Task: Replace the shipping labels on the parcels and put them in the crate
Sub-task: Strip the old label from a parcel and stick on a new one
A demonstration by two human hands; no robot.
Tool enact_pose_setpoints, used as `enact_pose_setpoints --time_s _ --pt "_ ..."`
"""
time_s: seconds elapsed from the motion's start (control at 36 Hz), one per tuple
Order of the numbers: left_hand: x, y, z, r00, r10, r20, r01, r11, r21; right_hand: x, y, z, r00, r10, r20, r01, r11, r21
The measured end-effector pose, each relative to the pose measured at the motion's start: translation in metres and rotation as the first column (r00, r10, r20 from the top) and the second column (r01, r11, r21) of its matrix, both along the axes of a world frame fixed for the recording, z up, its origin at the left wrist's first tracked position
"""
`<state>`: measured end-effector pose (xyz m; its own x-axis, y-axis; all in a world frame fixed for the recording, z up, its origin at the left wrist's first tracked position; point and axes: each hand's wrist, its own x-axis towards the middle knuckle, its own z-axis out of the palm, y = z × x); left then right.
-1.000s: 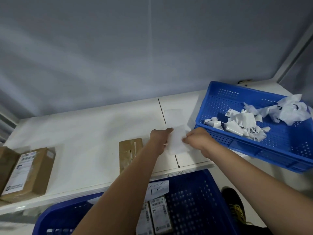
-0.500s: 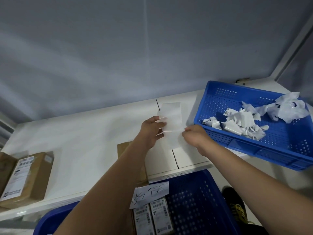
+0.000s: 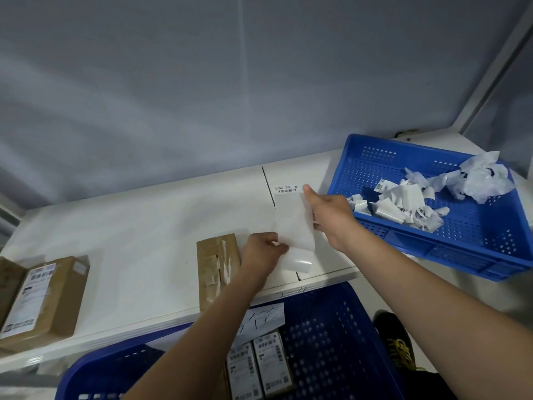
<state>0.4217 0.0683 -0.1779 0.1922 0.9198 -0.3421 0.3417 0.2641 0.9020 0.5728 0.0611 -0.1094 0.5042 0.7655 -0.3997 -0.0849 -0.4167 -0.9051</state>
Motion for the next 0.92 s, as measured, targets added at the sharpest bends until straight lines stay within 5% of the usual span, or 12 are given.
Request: enact_pose_setpoints --time_s 0.17,0.33,0.56,0.92 --pt "-0.001 -0.008 0.001 0.976 -0.067 -0.208 0.069 0.998 0.006 -0.001 -0.005 -0.012 0.997 0.081 -0.011 -0.082 0.991 -0.105" --pt "0.002 -0.025 -0.003 0.999 0.034 0.032 -0.026 0.976 -0.217 0.010 0.001 -0.027 0.999 0.045 0.009 -0.043 0.980 -0.197" --pt "0.010 -0.033 0.003 0.991 -0.086 -0.104 0.085 0.996 -0.013 0.008 -0.010 -0.026 0.973 0.230 0.013 -0.199 0.871 -0.450" --pt "0.015 -0.019 -0.001 0.960 -0.190 -0.207 0.214 0.971 0.103 0.003 -0.008 -0.021 0.994 -0.011 -0.106 -0.027 0.934 -0.355"
